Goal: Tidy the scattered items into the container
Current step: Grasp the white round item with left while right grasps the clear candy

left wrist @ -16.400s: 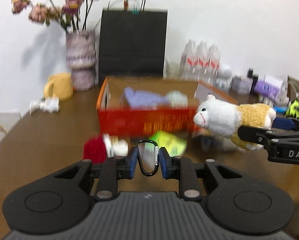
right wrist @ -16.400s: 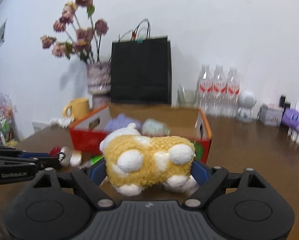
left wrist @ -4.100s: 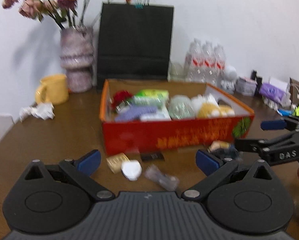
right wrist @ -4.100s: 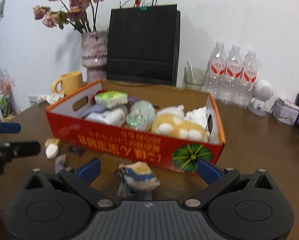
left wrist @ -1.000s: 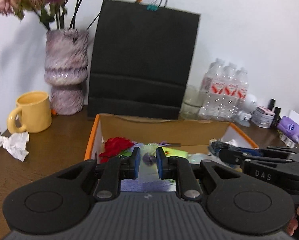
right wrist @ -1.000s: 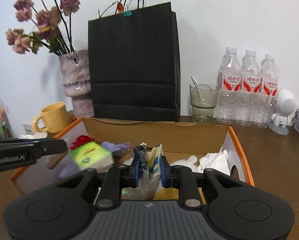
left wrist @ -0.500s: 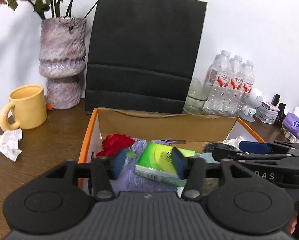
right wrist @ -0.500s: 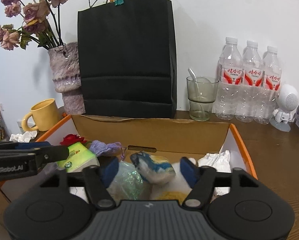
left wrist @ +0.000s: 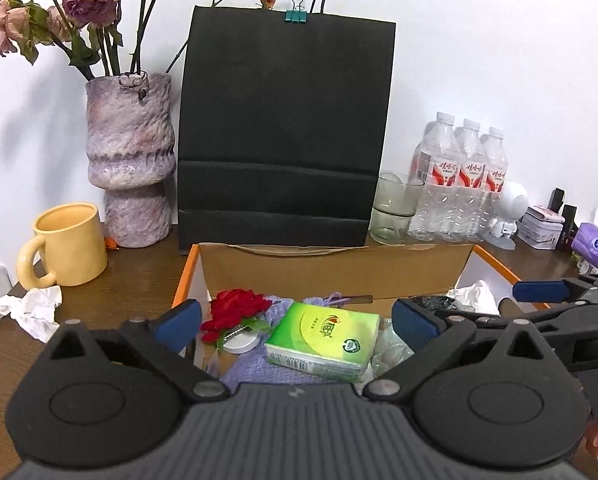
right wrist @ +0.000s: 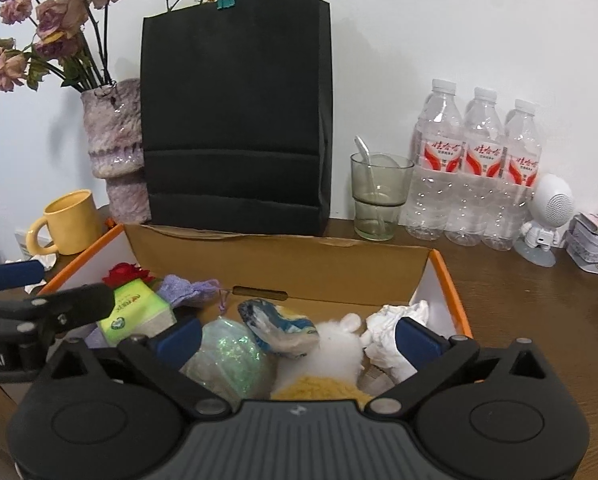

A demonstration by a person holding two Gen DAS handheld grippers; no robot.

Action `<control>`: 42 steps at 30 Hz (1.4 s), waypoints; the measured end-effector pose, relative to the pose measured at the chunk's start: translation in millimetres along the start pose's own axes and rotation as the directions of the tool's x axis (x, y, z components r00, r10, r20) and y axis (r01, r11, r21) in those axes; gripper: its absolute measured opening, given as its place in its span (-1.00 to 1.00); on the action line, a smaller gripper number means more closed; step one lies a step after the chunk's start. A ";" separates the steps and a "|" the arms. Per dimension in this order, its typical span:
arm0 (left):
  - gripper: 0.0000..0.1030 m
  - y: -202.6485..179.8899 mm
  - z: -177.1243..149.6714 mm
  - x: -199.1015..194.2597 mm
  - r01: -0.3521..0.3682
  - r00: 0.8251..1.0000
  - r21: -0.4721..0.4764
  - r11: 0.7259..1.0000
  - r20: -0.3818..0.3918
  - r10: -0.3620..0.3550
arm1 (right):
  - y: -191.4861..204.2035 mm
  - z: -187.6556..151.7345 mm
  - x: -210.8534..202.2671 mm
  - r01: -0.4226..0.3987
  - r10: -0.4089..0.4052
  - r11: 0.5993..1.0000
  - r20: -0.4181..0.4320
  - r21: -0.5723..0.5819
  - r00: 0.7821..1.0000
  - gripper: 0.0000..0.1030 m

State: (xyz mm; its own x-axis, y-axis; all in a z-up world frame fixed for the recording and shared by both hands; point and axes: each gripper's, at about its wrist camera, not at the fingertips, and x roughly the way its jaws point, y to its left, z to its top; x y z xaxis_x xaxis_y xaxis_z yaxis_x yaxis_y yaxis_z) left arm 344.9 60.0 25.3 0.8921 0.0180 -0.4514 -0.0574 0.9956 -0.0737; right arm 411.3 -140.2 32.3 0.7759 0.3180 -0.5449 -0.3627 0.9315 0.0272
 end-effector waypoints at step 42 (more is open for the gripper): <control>0.94 10.8 -100.6 -114.6 0.026 0.996 0.000 1.000 -0.090 -0.026 | 22.0 -127.5 -105.5 -0.018 0.011 0.997 -0.090 -0.079 0.996 0.95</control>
State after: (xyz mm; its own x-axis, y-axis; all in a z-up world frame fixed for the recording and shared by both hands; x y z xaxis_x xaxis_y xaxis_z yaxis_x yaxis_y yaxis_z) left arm 196.9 59.5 -13.2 0.8493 -0.0161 -0.5277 -0.0340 0.9958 -0.0850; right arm 255.7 -175.7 -16.5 0.7219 0.3111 -0.6181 -0.4166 0.9086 -0.0293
